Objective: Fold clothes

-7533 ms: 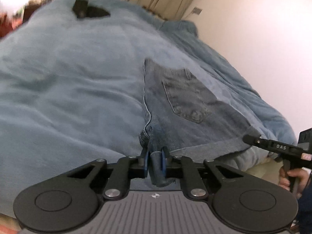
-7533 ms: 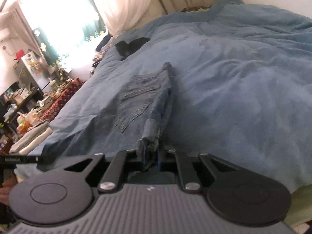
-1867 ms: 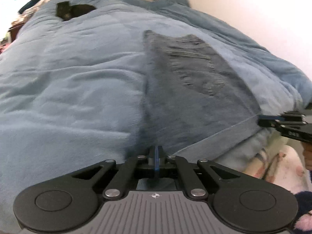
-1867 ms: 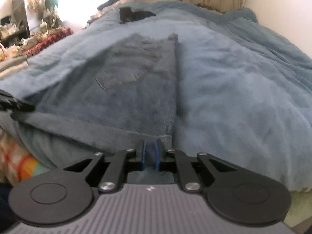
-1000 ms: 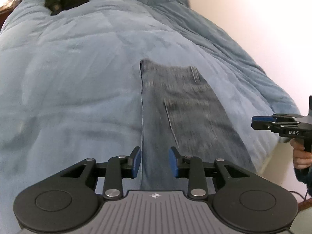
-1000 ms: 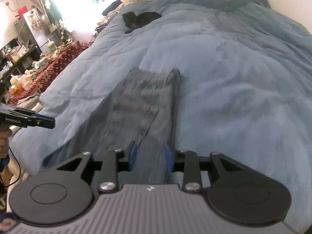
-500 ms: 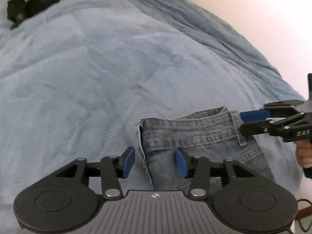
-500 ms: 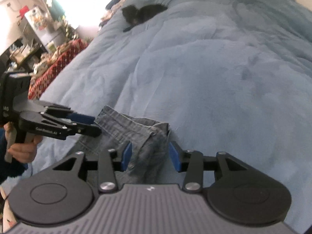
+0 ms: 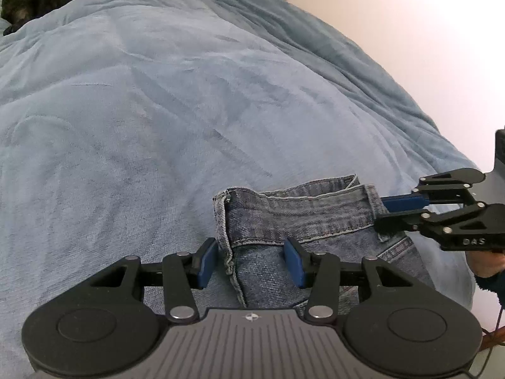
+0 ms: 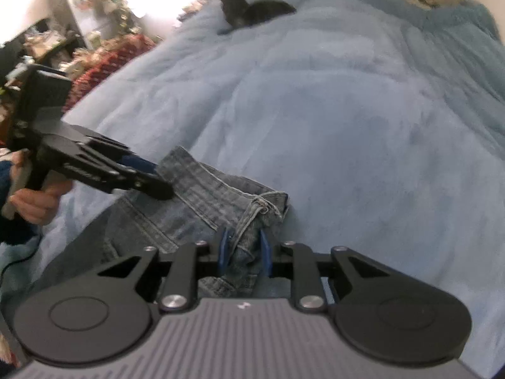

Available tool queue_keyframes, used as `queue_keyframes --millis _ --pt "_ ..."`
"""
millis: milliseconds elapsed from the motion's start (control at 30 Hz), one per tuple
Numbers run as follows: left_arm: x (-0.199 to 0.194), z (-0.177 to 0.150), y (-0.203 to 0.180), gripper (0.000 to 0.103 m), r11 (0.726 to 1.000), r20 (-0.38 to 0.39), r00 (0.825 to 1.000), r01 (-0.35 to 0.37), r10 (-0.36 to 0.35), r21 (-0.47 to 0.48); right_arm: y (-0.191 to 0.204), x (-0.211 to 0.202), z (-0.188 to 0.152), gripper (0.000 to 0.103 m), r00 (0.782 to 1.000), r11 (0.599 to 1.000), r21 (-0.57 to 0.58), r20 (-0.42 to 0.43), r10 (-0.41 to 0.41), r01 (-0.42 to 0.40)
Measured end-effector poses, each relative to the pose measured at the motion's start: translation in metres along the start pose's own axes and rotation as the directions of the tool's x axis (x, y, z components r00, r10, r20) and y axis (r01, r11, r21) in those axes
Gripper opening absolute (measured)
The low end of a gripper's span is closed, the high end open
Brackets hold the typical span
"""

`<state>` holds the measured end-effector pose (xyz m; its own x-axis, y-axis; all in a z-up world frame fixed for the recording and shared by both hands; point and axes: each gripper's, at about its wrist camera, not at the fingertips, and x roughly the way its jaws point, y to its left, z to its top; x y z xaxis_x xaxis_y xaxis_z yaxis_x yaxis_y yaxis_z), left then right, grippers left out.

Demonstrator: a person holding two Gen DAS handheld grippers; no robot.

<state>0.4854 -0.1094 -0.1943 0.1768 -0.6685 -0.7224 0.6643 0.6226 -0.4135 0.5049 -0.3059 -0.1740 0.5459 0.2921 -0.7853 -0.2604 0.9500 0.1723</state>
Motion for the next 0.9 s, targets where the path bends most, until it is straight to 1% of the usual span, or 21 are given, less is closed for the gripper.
queue_keyframes --millis 33,67,133,167,233,267,367,433,467,500,533,567,633,700,800,900 --pt "-0.001 0.000 0.000 0.046 1.000 0.003 1.000 -0.001 0.001 -0.009 0.000 0.001 0.001 0.012 1.000 1.000 0.013 0.011 -0.006 0.006" --pt "-0.003 -0.001 -0.001 0.045 1.000 0.010 1.000 -0.005 0.005 -0.013 0.003 -0.002 0.002 0.011 0.999 1.000 0.008 0.031 -0.015 0.014" --pt "-0.008 -0.001 -0.006 0.036 1.000 0.033 0.999 -0.024 0.024 -0.005 0.016 -0.011 0.005 0.010 0.996 0.999 -0.029 0.084 -0.036 0.038" --pt "-0.011 -0.001 -0.008 0.034 1.000 0.047 0.998 -0.029 0.029 0.008 0.025 -0.015 0.006 0.010 0.993 0.996 -0.064 0.112 -0.047 0.054" --pt "-0.014 -0.001 -0.013 0.034 0.998 0.065 0.997 -0.047 0.045 0.035 0.030 -0.017 0.008 0.010 0.989 0.992 -0.098 0.130 -0.069 0.083" --pt "-0.013 0.000 -0.013 0.034 0.998 0.063 0.997 -0.048 0.045 0.038 0.029 -0.015 0.008 0.010 0.989 0.991 -0.098 0.121 -0.080 0.092" --pt "-0.002 0.002 -0.007 0.041 0.999 0.041 0.999 -0.036 0.035 0.016 0.010 0.004 0.000 0.011 0.993 0.991 -0.067 0.050 -0.108 0.111" --pt "0.004 0.002 -0.004 0.043 0.999 0.035 0.999 -0.034 0.035 -0.005 0.002 0.011 -0.008 0.012 0.993 0.994 -0.032 0.049 -0.106 0.108" --pt "0.005 0.002 -0.003 0.042 0.999 0.035 0.999 -0.035 0.036 -0.013 -0.001 0.011 -0.010 0.014 0.993 0.995 -0.012 0.060 -0.100 0.101" --pt "0.005 0.002 -0.003 0.042 0.999 0.042 0.999 -0.033 0.034 -0.018 -0.004 0.009 -0.010 0.025 0.993 0.996 0.009 0.072 -0.094 0.094" --pt "0.003 0.001 -0.003 0.042 0.999 0.049 0.998 -0.029 0.030 -0.021 -0.007 0.005 -0.010 0.030 0.993 0.996 0.027 0.082 -0.089 0.087" --pt "0.002 0.001 -0.003 0.042 1.000 0.051 0.998 -0.023 0.024 -0.021 -0.013 0.001 -0.010 0.041 0.994 0.997 0.051 0.089 -0.071 0.066" --pt "0.000 0.002 -0.001 0.046 1.000 0.048 0.999 -0.015 0.017 -0.023 -0.025 -0.007 -0.010 0.042 0.994 0.995 0.100 0.103 -0.023 0.013" --pt "0.003 0.004 0.004 0.054 0.999 0.039 0.999 -0.010 0.012 -0.036 -0.038 -0.002 -0.008 0.042 0.996 0.989 0.141 0.089 0.032 -0.045" --pt "0.011 0.009 0.015 0.055 0.997 0.017 1.000 0.026 -0.025 -0.079 -0.054 0.012 -0.004 0.041 0.993 0.976 0.187 0.057 0.105 -0.114" --pt "0.018 0.013 0.018 0.055 0.997 0.014 0.999 0.039 -0.039 -0.071 -0.063 0.024 -0.001 0.041 0.987 0.966 0.205 0.047 0.152 -0.158"
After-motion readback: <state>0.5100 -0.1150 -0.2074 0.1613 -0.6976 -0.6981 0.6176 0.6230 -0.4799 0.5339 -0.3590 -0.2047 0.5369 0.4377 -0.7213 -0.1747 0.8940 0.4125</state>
